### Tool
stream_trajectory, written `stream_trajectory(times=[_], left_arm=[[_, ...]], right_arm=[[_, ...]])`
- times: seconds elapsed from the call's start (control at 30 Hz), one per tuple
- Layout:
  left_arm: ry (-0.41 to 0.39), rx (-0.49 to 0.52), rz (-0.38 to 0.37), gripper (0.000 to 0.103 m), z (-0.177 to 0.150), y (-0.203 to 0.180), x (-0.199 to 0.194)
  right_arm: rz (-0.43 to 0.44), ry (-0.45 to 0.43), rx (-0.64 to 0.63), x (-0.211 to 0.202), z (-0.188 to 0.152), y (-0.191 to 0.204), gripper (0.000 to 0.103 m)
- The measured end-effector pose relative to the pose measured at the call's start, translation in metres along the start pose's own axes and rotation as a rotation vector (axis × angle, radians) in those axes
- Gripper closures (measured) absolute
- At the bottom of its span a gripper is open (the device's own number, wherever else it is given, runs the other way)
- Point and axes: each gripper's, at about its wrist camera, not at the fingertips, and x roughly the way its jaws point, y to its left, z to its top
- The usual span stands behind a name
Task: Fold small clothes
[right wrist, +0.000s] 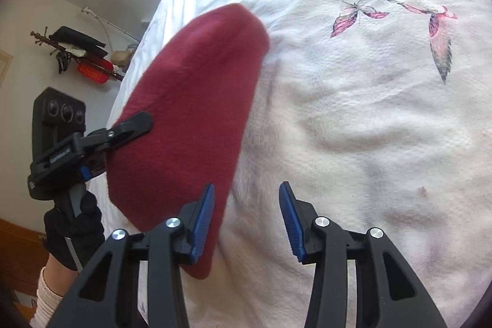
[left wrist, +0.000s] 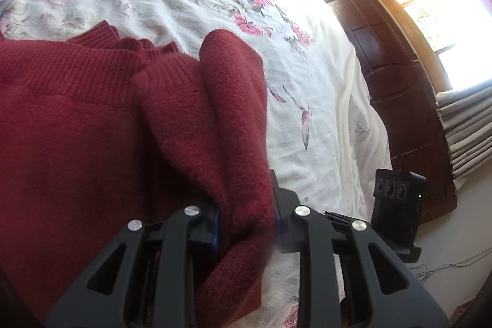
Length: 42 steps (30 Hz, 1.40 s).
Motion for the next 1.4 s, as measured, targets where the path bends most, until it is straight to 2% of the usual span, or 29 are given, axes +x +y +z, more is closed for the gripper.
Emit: stream_trajectory(times=[0.13,0.23,0.3,0.4,0.5,0.63,0.73,0.8,0.83,0.87,0.93,0.97,1.07,1.13,1.17,1.2,1.23,1.3,1.4], left_arm=[[-0.108,0.015,0.001,0.080,0.004,0.018,-0.071],[-0.165,0.016,0.041,0.080,0.004,0.041,-0.119],[-0.196,-0.010,0.050,0.080,0.001,0.063,-0.146],[-0.200,-0.029,0.076,0.080,-0.007,0.098,-0.172],[-0.172,-0.063,0.105,0.080,-0.019,0.131,-0.170],[-0.146,-0.133,0.139,0.078,-0.031,0.174,-0.158],[-0.148,-0.189,0.110,0.071,-0.041,0.196,-0.154],[-0.152,-0.201,0.090,0.065,-0.045,0.193,-0.158],[-0.145,-0.206,0.093,0.063,-0.046,0.191,-0.162],[-0.138,-0.209,0.092,0.057,-0.049,0.188,-0.167],[-0.125,-0.194,0.097,0.043,-0.056,0.174,-0.178],[-0.115,-0.172,0.105,0.037,-0.062,0.167,-0.181],[-0.060,-0.099,0.166,0.032,-0.079,0.150,-0.180],[-0.053,-0.075,0.216,0.041,-0.087,0.150,-0.176],[-0.048,-0.060,0.228,0.059,-0.090,0.152,-0.174],[-0.034,-0.054,0.247,0.082,-0.092,0.156,-0.171],[-0.020,-0.061,0.240,0.089,-0.095,0.162,-0.169],[-0.022,-0.075,0.218,0.092,-0.099,0.175,-0.171],[-0.011,-0.072,0.217,0.091,-0.107,0.188,-0.166]], right_arm=[[-0.004,0.034,-0.034,0.014,-0.004,0.012,0.058],[0.004,0.060,-0.074,0.024,-0.009,0.029,0.058],[0.023,0.076,-0.096,0.032,-0.010,0.041,0.058],[0.068,0.100,-0.119,0.046,-0.015,0.068,0.058],[0.116,0.135,-0.125,0.062,-0.020,0.087,0.058],[0.121,0.187,-0.128,0.090,-0.030,0.109,0.053],[0.101,0.226,-0.140,0.109,-0.038,0.116,0.053],[0.087,0.238,-0.146,0.119,-0.041,0.120,0.053],[0.089,0.247,-0.146,0.123,-0.043,0.120,0.057],[0.088,0.248,-0.147,0.127,-0.041,0.122,0.064],[0.075,0.241,-0.166,0.127,-0.043,0.124,0.066],[0.076,0.237,-0.169,0.127,-0.044,0.124,0.071],[0.085,0.222,-0.176,0.120,-0.043,0.129,0.078],[0.085,0.212,-0.200,0.115,-0.042,0.132,0.079],[0.088,0.207,-0.211,0.111,-0.042,0.133,0.080],[0.092,0.201,-0.221,0.107,-0.042,0.134,0.080],[0.096,0.197,-0.228,0.104,-0.043,0.135,0.080],[0.074,0.206,-0.248,0.106,-0.044,0.136,0.081],[0.025,0.240,-0.259,0.120,-0.055,0.132,0.081]])
